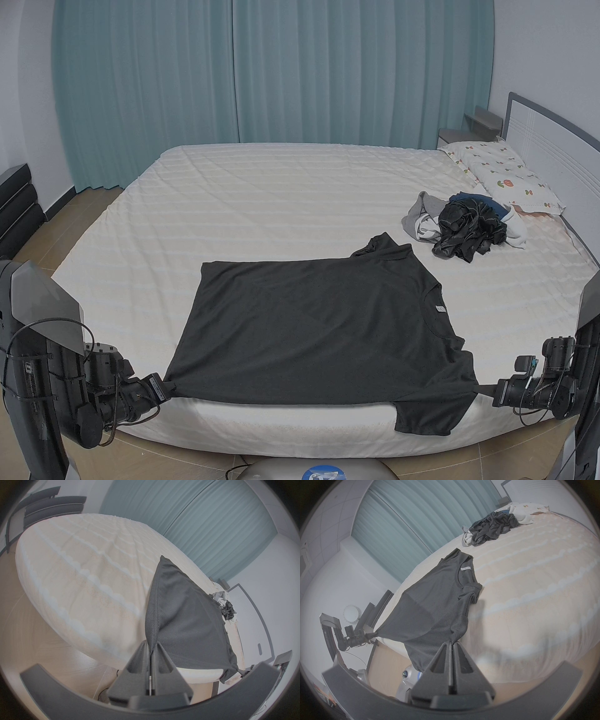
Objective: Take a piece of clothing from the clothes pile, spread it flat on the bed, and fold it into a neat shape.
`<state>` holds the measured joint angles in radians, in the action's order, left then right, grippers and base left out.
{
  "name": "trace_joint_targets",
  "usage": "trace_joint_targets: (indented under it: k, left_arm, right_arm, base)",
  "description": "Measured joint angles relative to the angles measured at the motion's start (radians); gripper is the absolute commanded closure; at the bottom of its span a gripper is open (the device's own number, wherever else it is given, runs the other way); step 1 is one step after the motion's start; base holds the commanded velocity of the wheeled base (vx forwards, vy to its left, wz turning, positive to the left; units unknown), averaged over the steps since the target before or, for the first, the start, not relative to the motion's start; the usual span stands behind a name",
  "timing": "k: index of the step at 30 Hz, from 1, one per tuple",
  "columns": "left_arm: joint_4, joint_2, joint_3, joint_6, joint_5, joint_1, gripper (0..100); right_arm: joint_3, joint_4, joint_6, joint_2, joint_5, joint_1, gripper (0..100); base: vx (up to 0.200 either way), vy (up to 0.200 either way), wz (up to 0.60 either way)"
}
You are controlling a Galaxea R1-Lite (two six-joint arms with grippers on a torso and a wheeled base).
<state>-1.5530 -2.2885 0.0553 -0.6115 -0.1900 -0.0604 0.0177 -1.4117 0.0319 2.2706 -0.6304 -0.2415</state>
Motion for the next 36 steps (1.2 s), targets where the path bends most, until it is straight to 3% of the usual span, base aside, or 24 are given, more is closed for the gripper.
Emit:
trace_joint_targets:
  k: [4,13,25,36]
  left_arm:
    - [0.0,-0.001,-0.009,0.012,0.008,-0.008,100]
    - [0.0,-0.008,-0.036,0.092,0.015,-0.037,100]
    - [0.007,-0.018,-0.038,0.101,0.041,-0.043,100]
    - [0.206,0.051,-0.038,0.165,0.04,-0.052,100]
  right_arm:
    - [0.0,0.089,-0.08,-0.033,0.0,-0.013,100]
    - [0.0,0.237,-0.143,-0.123,0.002,-0.023,100]
    - [0.0,0.327,-0.209,-0.161,0.005,-0.036,100]
    - [0.0,0.4,-0.263,-0.169,0.005,-0.047,100]
  base:
    - [0.0,0.0,0.0]
    - [0.0,0.0,0.0]
    - [0.0,0.0,0.0]
    - [0.0,0.0,0.0]
